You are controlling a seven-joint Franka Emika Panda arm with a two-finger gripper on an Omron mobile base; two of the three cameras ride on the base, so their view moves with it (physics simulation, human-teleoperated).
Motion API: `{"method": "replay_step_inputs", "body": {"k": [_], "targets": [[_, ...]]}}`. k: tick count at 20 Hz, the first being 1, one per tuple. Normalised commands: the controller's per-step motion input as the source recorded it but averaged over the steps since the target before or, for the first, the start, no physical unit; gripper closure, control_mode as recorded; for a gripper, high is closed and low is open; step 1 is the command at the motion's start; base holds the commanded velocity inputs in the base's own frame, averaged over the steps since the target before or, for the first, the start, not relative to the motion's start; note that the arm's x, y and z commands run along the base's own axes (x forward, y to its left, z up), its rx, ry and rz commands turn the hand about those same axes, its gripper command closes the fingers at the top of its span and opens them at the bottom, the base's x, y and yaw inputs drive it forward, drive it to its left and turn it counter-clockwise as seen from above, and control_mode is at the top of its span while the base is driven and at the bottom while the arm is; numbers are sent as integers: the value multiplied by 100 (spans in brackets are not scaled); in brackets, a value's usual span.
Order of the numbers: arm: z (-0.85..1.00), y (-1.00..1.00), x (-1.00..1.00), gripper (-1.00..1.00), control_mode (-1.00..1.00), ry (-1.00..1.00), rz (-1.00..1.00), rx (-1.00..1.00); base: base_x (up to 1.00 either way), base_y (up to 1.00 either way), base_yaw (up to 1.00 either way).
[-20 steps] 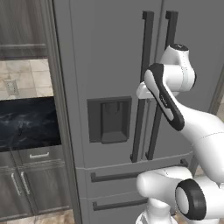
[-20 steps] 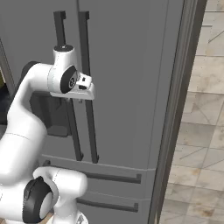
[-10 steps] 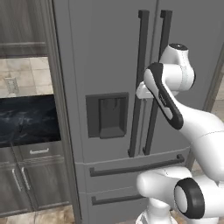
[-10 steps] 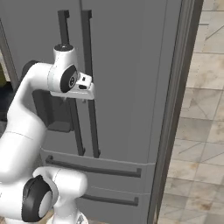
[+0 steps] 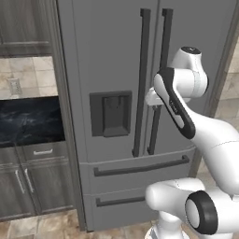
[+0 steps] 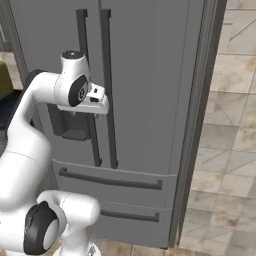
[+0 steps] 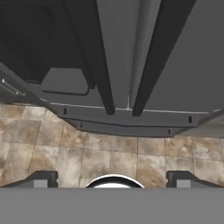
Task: Retrieve the butter from the fridge and place it on a plate on the dining table. Then retrieve the butter knife by the fridge and place it near the plate.
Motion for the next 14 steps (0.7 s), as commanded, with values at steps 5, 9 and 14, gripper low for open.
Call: {"method": "replay_step_inputs", "body": {"k": [5, 9, 14], "targets": [[0, 0, 0, -100, 100, 0, 0, 0, -54, -9, -2], [0, 0, 0, -100, 100, 0, 0, 0, -52, -11, -2], [0, 11, 3, -100, -100, 0, -4, -1, -11, -1, 0]]}}
